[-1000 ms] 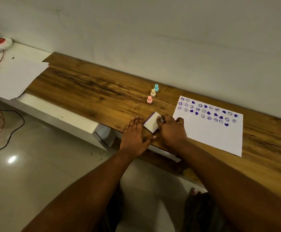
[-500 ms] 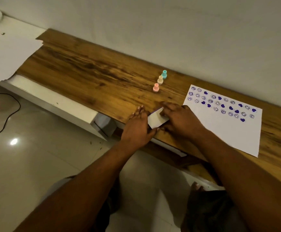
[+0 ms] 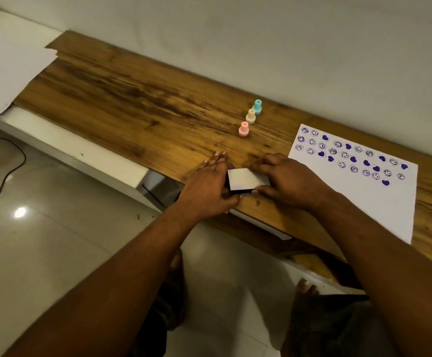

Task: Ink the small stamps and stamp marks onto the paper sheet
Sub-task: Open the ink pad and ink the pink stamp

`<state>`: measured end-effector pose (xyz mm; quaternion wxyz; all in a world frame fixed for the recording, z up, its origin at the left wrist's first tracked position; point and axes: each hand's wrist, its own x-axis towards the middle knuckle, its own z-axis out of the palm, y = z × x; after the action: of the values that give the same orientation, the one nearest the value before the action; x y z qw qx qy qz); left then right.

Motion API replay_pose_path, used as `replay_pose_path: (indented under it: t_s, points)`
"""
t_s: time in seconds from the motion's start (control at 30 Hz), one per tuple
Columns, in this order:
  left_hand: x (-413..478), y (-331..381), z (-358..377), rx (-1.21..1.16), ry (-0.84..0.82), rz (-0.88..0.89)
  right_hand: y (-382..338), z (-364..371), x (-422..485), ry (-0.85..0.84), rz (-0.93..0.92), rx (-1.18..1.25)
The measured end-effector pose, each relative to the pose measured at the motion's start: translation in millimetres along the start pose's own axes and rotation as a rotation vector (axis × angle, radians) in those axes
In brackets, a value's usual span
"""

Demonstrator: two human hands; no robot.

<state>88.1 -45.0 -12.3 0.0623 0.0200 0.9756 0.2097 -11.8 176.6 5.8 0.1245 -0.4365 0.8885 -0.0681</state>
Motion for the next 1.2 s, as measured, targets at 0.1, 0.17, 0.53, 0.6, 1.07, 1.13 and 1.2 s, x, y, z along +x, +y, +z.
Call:
replay_pose_path:
  t_s: [0.1, 0.17, 0.53, 0.6, 1.07, 1.13, 1.2]
  points:
    - [0, -2, 0, -0.002, 0.011, 0.003, 1, 0, 0, -0.007, -0.013, 0.006]
    - [-1, -3, 0, -0.015, 0.016, 0.005, 2, -1, 1, -0.009, -0.010, 0.032]
    - [0, -4, 1, -0.031, 0.021, -0.011, 0, -5, 5, 0.141, 0.069, 0.294]
    - [0, -5, 0, -0.034, 0.022, -0.007, 2, -4, 9, 0.136, 0.108, 0.313]
    - [-2, -13, -4, -0.073, 0.003, -0.028, 12, 8, 31, 0.164, 0.196, 0.403]
    - [-3, -14, -4, -0.072, 0.005, -0.024, 12, 9, 32, 0.180, 0.212, 0.382]
    - [-4, -13, -4, -0.069, 0.014, -0.015, 11, 9, 33, 0.181, 0.226, 0.338]
